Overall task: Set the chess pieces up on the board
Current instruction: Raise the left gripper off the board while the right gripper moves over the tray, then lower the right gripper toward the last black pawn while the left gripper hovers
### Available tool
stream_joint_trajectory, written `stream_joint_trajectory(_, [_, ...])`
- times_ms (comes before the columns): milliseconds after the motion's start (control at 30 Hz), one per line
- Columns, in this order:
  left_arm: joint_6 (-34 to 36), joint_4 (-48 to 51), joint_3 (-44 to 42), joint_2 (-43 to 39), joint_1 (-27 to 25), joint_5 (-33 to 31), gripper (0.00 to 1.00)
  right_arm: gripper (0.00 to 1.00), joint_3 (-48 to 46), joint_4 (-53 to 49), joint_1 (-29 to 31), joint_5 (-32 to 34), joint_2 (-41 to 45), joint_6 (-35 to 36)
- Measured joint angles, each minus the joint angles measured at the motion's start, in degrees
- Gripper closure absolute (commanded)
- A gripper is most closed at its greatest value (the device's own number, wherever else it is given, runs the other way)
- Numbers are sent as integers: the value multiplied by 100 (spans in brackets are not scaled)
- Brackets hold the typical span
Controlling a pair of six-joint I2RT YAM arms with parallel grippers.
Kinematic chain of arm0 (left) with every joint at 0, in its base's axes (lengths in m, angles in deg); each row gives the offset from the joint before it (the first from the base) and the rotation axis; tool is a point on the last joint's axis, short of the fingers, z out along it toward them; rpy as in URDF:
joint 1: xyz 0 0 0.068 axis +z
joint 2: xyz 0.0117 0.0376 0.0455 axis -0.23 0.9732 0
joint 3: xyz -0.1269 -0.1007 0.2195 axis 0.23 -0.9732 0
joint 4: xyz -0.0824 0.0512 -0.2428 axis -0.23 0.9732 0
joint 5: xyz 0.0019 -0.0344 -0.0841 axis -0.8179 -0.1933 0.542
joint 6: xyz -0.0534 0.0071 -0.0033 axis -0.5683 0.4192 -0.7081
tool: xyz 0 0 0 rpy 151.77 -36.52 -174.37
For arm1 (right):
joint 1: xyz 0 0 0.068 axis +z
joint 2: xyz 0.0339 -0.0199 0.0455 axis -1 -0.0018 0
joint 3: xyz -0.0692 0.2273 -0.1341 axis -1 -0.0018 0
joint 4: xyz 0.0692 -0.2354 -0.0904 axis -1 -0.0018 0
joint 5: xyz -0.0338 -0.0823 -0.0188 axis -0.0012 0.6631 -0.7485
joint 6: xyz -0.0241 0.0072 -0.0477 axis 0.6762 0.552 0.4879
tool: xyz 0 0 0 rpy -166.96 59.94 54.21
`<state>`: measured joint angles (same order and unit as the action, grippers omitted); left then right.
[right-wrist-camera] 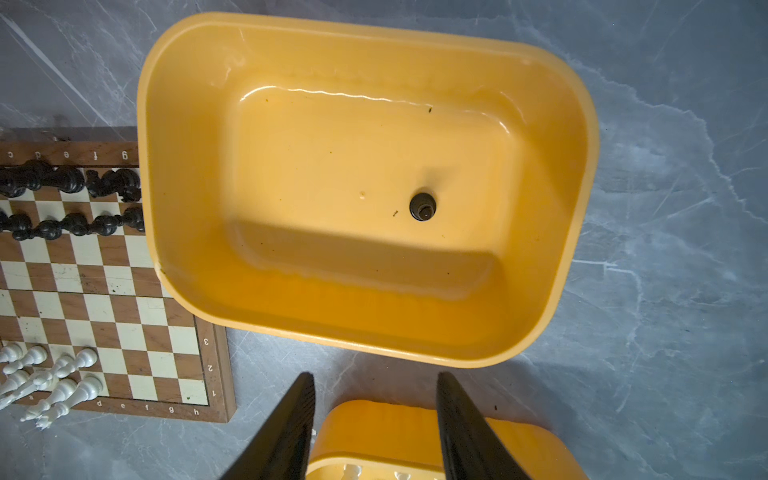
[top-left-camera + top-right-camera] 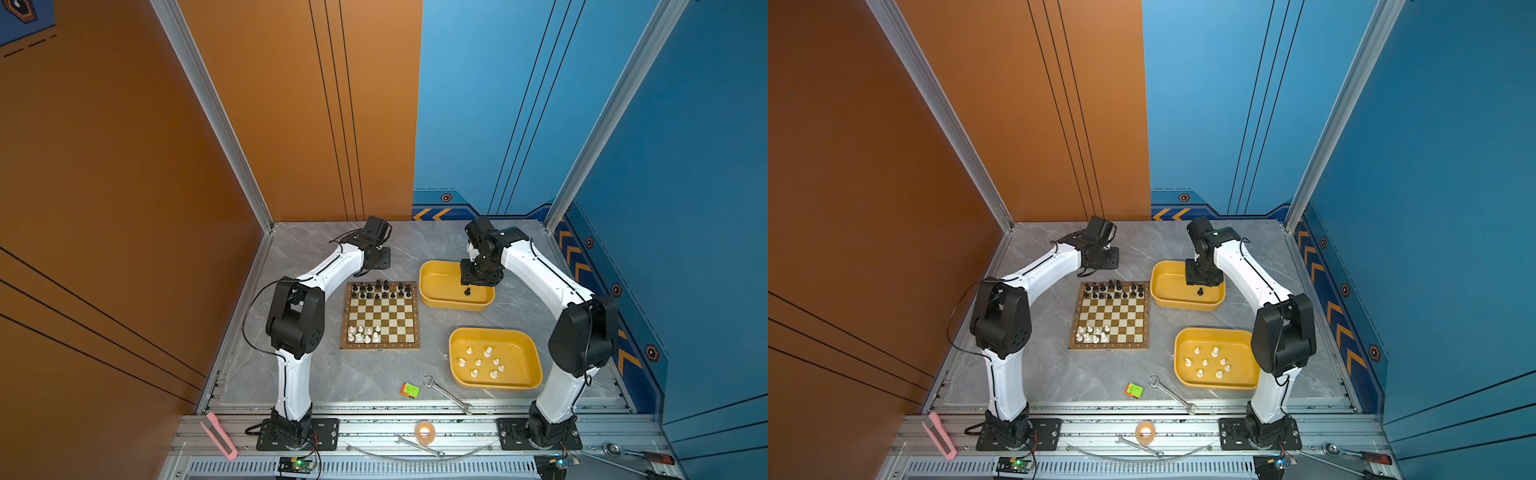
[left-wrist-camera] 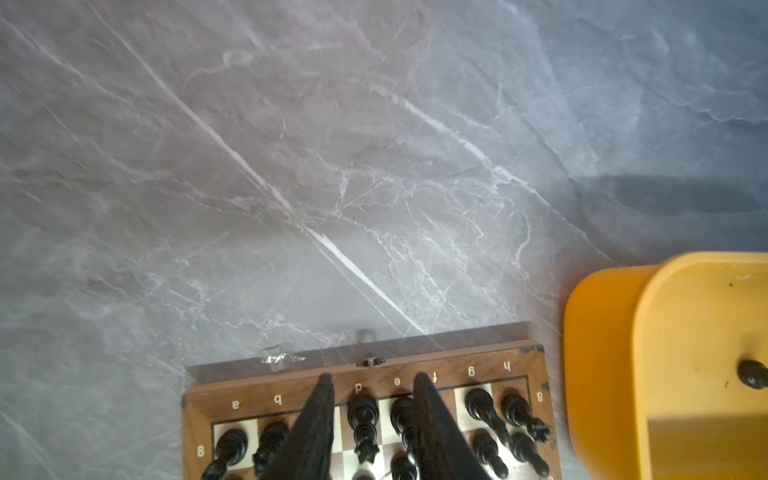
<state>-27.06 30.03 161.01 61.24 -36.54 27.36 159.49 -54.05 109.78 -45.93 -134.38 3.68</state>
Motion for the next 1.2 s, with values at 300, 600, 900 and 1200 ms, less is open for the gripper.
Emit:
stream_joint_trajectory(300, [24,284,160,295,11,195,77,50,0,0,-9,2,-4,-81])
stream_joint_trajectory(600, [42,378,157,380,70,369,83,50,26,2,-68,-4,-129,-103])
stream_joint_trajectory(900, [24,420,157,682,122,483,87,50,107,4,-68,-105,-208,-105])
stream_joint_trajectory(1200, [17,444,157,789,122,535,88,50,109,4,-92,-107,-208,-103])
